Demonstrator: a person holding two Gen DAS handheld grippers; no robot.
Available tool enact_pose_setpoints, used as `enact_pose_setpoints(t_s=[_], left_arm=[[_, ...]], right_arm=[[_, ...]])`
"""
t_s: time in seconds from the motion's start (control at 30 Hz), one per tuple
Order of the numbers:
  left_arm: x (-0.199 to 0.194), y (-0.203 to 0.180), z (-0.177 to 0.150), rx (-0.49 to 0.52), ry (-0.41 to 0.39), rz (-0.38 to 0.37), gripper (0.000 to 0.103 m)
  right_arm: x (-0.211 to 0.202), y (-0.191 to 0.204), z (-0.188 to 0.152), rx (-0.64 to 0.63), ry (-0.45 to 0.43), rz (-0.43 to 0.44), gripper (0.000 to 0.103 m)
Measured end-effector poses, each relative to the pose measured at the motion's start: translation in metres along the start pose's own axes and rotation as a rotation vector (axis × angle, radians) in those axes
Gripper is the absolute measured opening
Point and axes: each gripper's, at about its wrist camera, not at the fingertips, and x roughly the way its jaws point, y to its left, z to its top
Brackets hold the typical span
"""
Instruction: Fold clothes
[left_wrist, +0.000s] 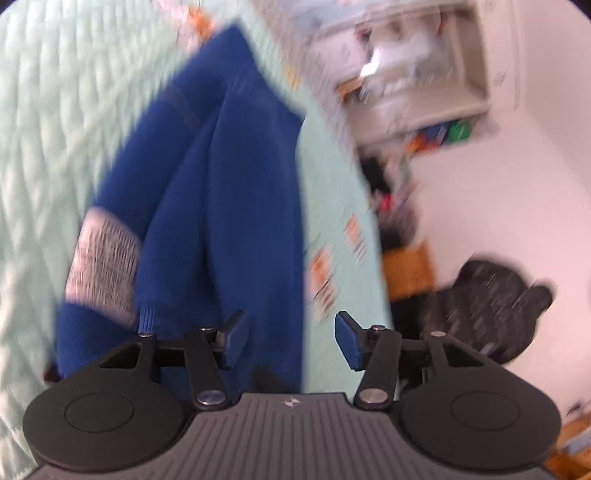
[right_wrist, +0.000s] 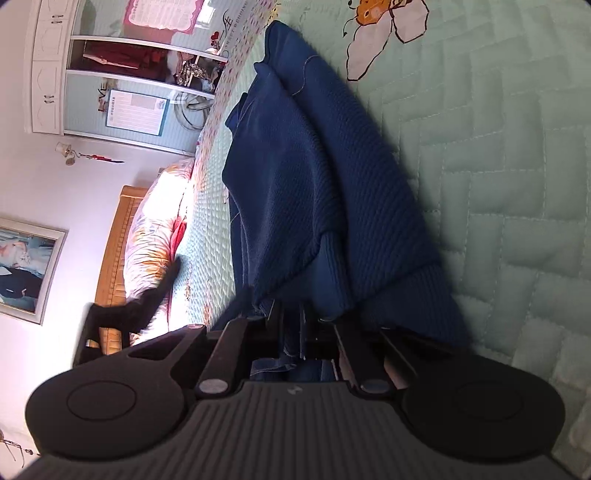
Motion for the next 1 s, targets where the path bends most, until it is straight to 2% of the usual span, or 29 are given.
enact_pose_setpoints(t_s=[0.03,0.1,0.17,0.23,0.27,0.3,0.37,0.47,0.53,0.57,0.6,0.63,0.67,0.73,0.77,0.8,0.87,0.93,1.0], left_arm=[[-0.001,0.001,-0.002,0.004,-0.006,0.007,0.053],[-0.006,0.006,-0.003,-0.019,-0.012,0.021,0.039],[-0.016,0.009,-0.004,-0.055,-0.008,0.049,0.040],[-0.030,0.007,-0.013,-0.064,-0.035,0.046,0.040],[-0.037,0.006,-0.018,-0.067,-0.052,0.039,0.042],[-0.045,0.004,-0.023,-0.069,-0.070,0.032,0.045],[-0.060,0.001,-0.034,-0.075,-0.105,0.018,0.046],[-0.064,-0.001,-0.042,-0.085,-0.130,0.048,0.048],[-0.065,-0.002,-0.045,-0.094,-0.135,0.076,0.051],[-0.065,-0.001,-0.046,-0.100,-0.127,0.092,0.051],[-0.065,0.000,-0.047,-0.107,-0.119,0.108,0.051],[-0.065,0.001,-0.048,-0.114,-0.112,0.124,0.051],[-0.066,0.001,-0.048,-0.113,-0.110,0.133,0.051],[-0.068,0.000,-0.047,-0.111,-0.115,0.142,0.051],[-0.069,-0.002,-0.046,-0.114,-0.119,0.142,0.051],[-0.068,-0.004,-0.044,-0.111,-0.126,0.135,0.052],[-0.066,-0.010,-0.040,-0.094,-0.141,0.121,0.053],[-0.065,-0.015,-0.037,-0.082,-0.151,0.113,0.053],[-0.063,-0.018,-0.036,-0.077,-0.162,0.116,0.053]], right_arm=[[-0.001,-0.001,-0.001,0.011,-0.007,0.002,0.005],[-0.004,-0.005,-0.007,0.037,-0.020,0.017,0.005],[-0.008,-0.007,-0.011,0.058,-0.022,0.035,0.007],[-0.013,-0.002,-0.011,0.051,-0.023,0.055,0.012],[-0.015,0.004,-0.009,0.036,-0.029,0.065,0.020],[-0.018,0.011,-0.007,0.021,-0.035,0.076,0.033],[-0.023,0.023,-0.003,-0.009,-0.047,0.096,0.046],[-0.024,0.038,0.007,-0.022,-0.065,0.129,0.047],[-0.010,0.032,0.011,0.011,-0.037,0.125,0.050],[0.002,0.023,0.010,0.038,0.008,0.093,0.051],[0.010,0.014,0.009,0.052,0.027,0.034,0.028],[0.010,0.010,0.007,0.056,0.021,0.021,0.009],[0.010,0.007,0.005,0.060,0.015,0.009,0.004],[0.008,0.005,0.004,0.065,0.013,-0.005,0.006],[0.005,0.010,0.005,0.061,0.014,0.003,0.014],[0.002,0.016,0.005,0.048,0.007,0.029,0.027],[0.000,0.030,0.004,0.022,-0.009,0.085,0.036],[0.004,0.037,0.004,0.012,-0.002,0.136,0.037],[0.009,0.029,0.004,0.020,0.022,0.126,0.042]])
